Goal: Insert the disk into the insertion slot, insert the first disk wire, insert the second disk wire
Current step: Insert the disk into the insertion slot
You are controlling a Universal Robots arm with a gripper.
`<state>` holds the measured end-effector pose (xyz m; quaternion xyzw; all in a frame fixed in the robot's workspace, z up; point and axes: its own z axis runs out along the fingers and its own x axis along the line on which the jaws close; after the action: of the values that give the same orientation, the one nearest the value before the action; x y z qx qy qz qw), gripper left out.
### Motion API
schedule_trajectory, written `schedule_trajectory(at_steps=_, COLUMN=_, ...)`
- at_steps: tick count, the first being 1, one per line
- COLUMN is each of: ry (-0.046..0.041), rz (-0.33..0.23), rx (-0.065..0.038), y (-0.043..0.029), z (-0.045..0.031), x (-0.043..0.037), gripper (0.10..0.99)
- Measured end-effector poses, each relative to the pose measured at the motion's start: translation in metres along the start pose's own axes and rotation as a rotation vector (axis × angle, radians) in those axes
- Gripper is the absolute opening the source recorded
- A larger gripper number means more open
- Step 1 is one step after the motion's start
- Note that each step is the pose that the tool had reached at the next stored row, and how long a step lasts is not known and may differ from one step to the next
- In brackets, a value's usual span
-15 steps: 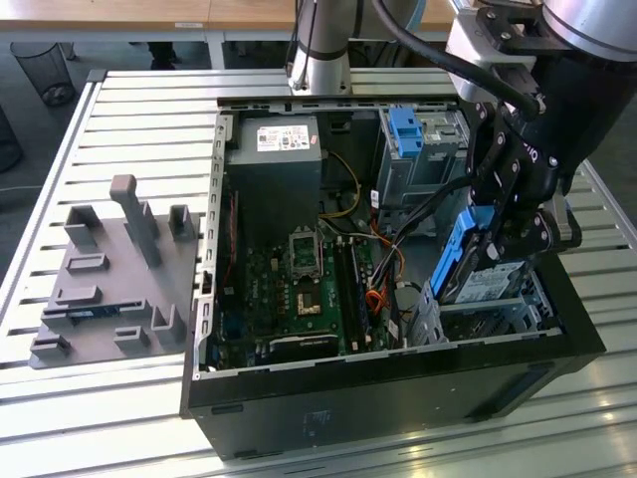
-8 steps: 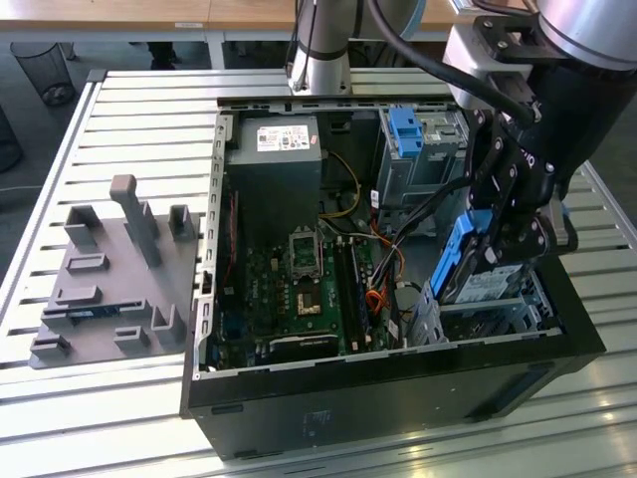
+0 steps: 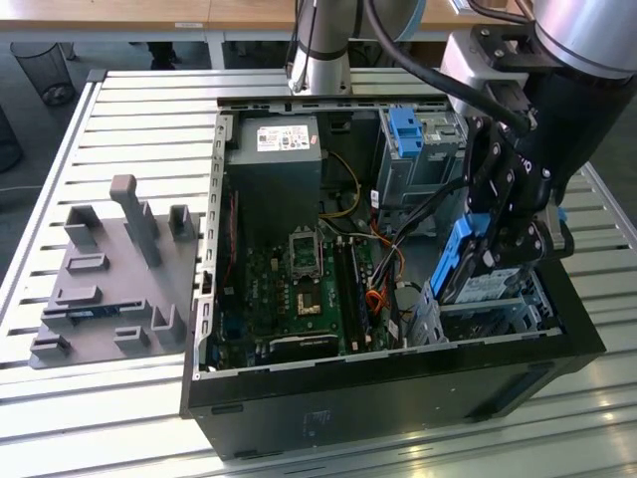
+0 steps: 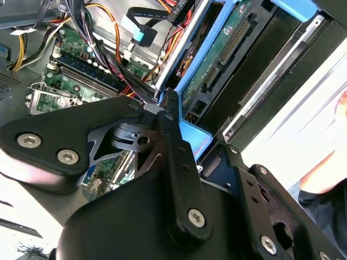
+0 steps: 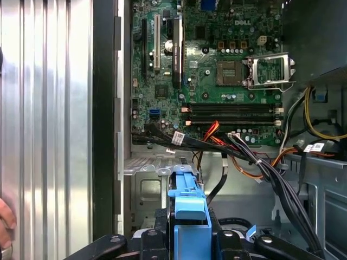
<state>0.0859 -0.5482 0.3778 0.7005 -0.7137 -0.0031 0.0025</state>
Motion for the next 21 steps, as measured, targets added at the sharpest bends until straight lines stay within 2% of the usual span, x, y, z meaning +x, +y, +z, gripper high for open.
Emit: schedule_trajectory(at_steps=21, ry=-0.0001, rz=0.0, rx=0.0, y=-0.0001, z=0.011, x=0.0, gripper=0.365)
